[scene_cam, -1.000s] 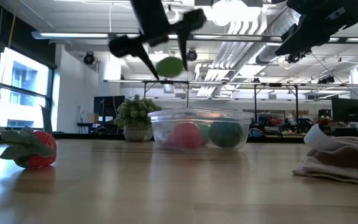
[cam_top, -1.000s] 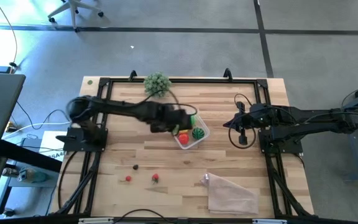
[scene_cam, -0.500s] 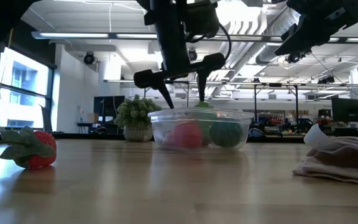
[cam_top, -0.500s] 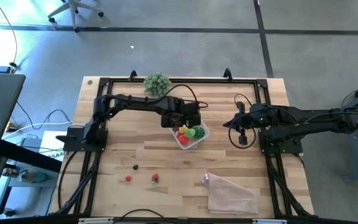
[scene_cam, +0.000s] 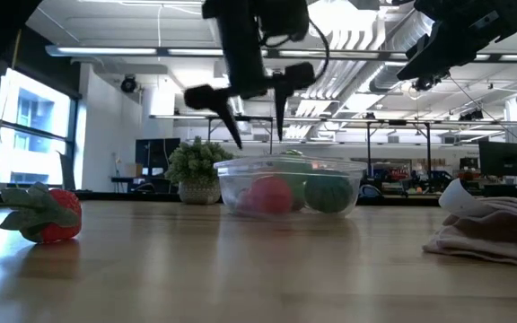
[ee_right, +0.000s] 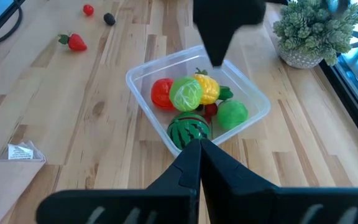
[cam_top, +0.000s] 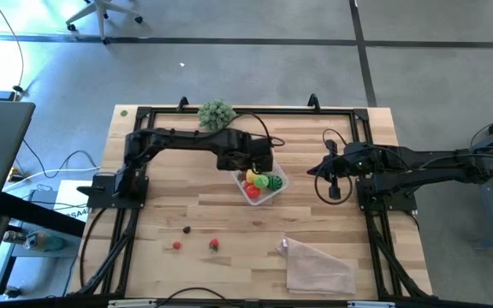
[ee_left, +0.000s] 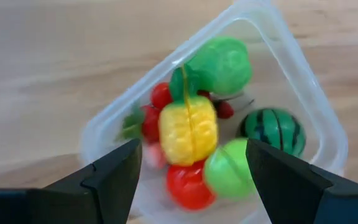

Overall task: Pick and placing Produce into tupperware
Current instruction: Put the red strawberry into the transparent bin

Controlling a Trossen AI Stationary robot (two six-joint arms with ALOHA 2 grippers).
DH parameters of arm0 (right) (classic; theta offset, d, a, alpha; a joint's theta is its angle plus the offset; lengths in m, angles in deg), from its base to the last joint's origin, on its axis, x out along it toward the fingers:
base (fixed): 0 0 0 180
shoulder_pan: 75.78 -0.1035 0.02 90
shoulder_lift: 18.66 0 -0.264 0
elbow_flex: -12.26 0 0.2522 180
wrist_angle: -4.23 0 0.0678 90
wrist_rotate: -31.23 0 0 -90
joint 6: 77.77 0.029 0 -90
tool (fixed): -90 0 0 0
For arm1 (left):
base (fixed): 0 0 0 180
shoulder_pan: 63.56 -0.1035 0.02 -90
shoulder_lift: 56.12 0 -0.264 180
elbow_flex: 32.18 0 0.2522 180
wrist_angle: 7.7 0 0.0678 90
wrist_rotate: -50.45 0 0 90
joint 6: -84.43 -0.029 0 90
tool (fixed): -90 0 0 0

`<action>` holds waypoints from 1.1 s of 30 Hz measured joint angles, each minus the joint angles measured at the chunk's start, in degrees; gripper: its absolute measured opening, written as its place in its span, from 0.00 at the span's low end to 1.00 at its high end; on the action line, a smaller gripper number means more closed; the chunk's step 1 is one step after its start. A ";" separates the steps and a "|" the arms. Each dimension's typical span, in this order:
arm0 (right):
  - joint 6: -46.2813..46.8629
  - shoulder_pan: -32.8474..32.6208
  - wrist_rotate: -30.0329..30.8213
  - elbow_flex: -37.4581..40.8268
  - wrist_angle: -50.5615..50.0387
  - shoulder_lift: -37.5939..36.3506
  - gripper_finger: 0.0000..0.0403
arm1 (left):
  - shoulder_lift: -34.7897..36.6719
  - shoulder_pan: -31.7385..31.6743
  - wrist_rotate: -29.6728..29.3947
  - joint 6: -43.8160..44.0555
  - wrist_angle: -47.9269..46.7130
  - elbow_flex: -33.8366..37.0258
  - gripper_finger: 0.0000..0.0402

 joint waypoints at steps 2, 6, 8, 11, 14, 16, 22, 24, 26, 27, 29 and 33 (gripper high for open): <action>0.00 0.00 0.01 0.00 0.01 -0.02 0.00 | 1.34 0.00 -0.06 -3.79 -2.98 -1.26 0.69; -0.01 0.00 0.01 0.00 0.01 -0.02 0.00 | 4.19 0.27 1.78 -13.78 -8.66 -2.45 0.69; -0.01 0.00 -0.01 0.00 0.03 -0.02 0.00 | 5.37 0.38 4.38 -19.61 -13.04 -2.51 0.69; 0.00 0.00 0.01 0.00 0.01 0.00 0.00 | 6.44 0.92 9.99 -24.00 -20.61 -2.49 0.69; 0.01 0.00 0.01 0.00 0.01 0.00 0.00 | 6.53 1.62 18.13 -24.36 -28.68 -2.49 0.69; 0.00 0.00 0.01 0.00 0.00 -0.02 0.00 | 6.55 2.60 21.67 -22.63 -31.44 -2.33 0.69; 0.01 0.00 -0.01 0.00 0.01 0.00 0.00 | 7.87 9.08 11.74 -18.54 -30.90 -1.70 0.69; -0.02 0.00 -0.02 0.00 0.04 -0.02 0.00 | 7.89 10.77 8.62 -19.96 -30.73 -1.64 0.69; 0.01 0.00 0.01 0.01 0.01 -0.02 0.00 | 8.33 11.89 7.74 -23.81 -30.83 -1.66 0.69; -0.02 0.00 0.00 0.00 0.05 -0.02 0.00 | 8.44 12.23 7.32 -24.89 -30.87 -1.68 0.69; 0.00 0.00 0.00 0.01 0.00 -0.02 0.00 | 8.28 12.56 5.80 -24.42 -30.81 -1.68 0.69; 0.01 0.00 0.01 0.02 0.01 -0.02 0.00 | 8.30 14.67 3.51 -14.55 -30.81 -1.20 0.69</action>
